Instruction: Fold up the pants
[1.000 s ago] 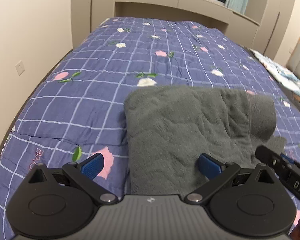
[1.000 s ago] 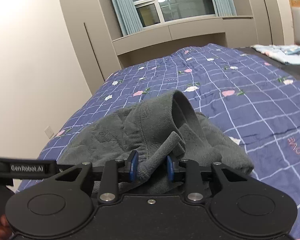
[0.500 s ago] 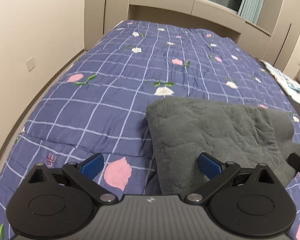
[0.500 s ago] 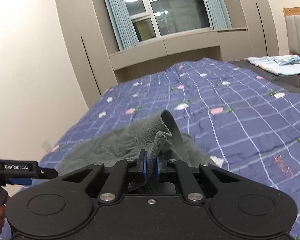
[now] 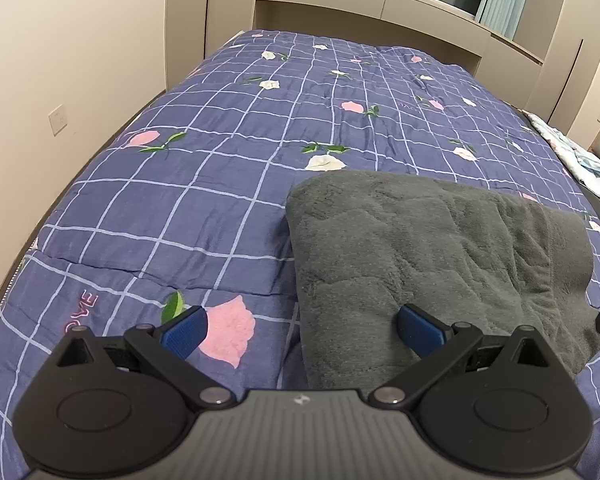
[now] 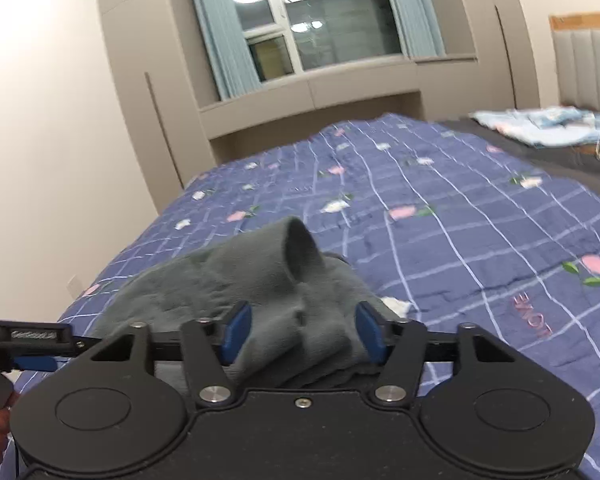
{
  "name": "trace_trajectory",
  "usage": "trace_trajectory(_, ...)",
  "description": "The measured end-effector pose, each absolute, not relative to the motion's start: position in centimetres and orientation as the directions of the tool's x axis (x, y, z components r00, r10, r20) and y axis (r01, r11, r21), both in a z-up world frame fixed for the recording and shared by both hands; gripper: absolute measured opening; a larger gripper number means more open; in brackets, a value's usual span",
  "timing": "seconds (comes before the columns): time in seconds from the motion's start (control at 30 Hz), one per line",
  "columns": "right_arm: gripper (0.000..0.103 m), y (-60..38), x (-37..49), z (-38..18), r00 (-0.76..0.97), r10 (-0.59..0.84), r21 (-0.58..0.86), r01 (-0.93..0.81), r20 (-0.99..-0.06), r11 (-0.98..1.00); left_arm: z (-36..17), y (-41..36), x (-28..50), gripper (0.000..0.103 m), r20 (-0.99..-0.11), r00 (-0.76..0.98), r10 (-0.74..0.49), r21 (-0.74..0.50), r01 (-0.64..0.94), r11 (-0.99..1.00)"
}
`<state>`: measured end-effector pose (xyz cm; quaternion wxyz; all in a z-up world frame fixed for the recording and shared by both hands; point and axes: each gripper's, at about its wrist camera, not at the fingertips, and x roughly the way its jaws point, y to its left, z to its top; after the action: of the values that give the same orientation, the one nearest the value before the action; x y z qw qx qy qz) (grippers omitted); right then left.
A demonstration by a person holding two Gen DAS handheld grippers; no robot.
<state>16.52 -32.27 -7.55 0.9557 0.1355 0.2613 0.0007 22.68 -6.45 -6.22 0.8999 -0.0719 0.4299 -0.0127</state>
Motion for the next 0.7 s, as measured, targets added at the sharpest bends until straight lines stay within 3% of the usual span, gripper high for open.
trace_trajectory(0.07,0.074,-32.8,17.2,-8.2,0.843,0.092,0.282,0.073,-0.53,0.957,-6.2,-6.5,22.7,0.103,-0.771,0.631,-0.083,-0.137,-0.038,0.99)
trace_trajectory(0.2,0.074,-32.7,17.7,-8.9,0.831,0.148,0.342,0.054,-0.536,0.938,-6.2,-6.6,22.7,0.103,-0.77,0.632,-0.08,-0.133,-0.036,0.99)
trace_trajectory(0.27,0.068,-31.9,18.0,-8.8,0.834,0.13,0.319,0.057,-0.536,0.946,-6.2,-6.6,22.7,0.103,-0.771,0.632,-0.078,-0.13,-0.037,0.991)
trace_trajectory(0.3,0.053,-31.6,18.1,-8.7,0.838,0.112,0.302,0.065,-0.534,0.951,-6.2,-6.6,22.8,0.102,-0.771,0.632,-0.076,-0.128,-0.037,0.991)
trace_trajectory(0.33,0.024,-31.5,18.2,-8.5,0.842,0.098,0.289,0.07,-0.53,0.955,-6.1,-6.6,22.8,0.102,-0.772,0.631,-0.076,-0.126,-0.035,0.991)
trace_trajectory(0.37,0.019,-31.6,18.2,-8.3,0.848,0.086,0.287,0.08,-0.523,0.955,-6.1,-6.6,22.8,0.102,-0.772,0.631,-0.078,-0.127,-0.032,0.991)
trace_trajectory(0.43,0.012,-32.1,18.3,-7.8,0.858,0.096,0.3,0.07,-0.504,0.951,-5.9,-6.7,22.9,0.102,-0.772,0.631,-0.077,-0.124,-0.03,0.992)
trace_trajectory(0.7,0.008,-33.0,18.0,-5.8,0.89,0.064,0.243,0.054,-0.451,0.969,-4.3,-6.8,22.7,0.103,-0.745,0.658,-0.107,-0.152,-0.012,0.988)
